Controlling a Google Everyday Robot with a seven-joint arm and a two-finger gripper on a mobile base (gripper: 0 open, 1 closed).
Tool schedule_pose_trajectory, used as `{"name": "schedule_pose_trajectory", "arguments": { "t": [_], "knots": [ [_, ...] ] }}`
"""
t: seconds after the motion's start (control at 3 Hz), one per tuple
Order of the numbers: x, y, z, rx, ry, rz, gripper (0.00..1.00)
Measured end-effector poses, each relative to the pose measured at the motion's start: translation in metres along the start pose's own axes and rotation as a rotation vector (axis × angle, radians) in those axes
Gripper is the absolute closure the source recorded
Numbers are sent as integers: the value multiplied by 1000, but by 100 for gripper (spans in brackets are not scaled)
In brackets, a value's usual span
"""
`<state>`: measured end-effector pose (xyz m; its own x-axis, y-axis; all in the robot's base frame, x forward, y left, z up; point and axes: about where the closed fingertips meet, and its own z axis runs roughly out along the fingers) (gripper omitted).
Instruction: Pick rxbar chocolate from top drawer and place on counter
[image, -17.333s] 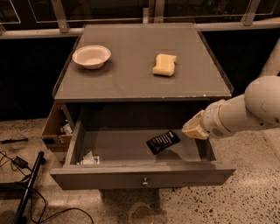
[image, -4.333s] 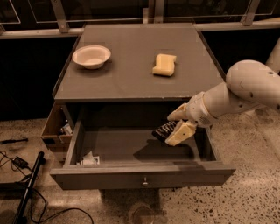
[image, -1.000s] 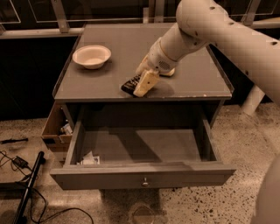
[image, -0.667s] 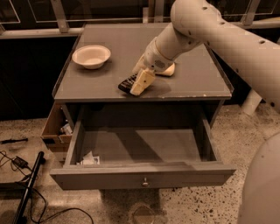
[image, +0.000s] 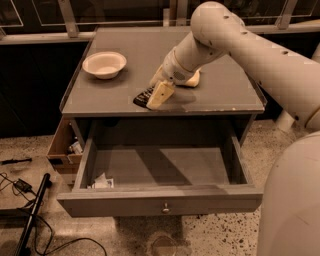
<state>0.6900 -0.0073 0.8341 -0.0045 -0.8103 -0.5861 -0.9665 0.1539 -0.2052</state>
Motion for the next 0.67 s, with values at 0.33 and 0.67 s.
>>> {"name": "schedule_pose_trajectory", "arguments": {
  "t": [0.33,0.67],
  "knots": [
    [1,-7,5,7,-3,7,100],
    [1,-7,5,7,-3,7,100]
  ]
}}
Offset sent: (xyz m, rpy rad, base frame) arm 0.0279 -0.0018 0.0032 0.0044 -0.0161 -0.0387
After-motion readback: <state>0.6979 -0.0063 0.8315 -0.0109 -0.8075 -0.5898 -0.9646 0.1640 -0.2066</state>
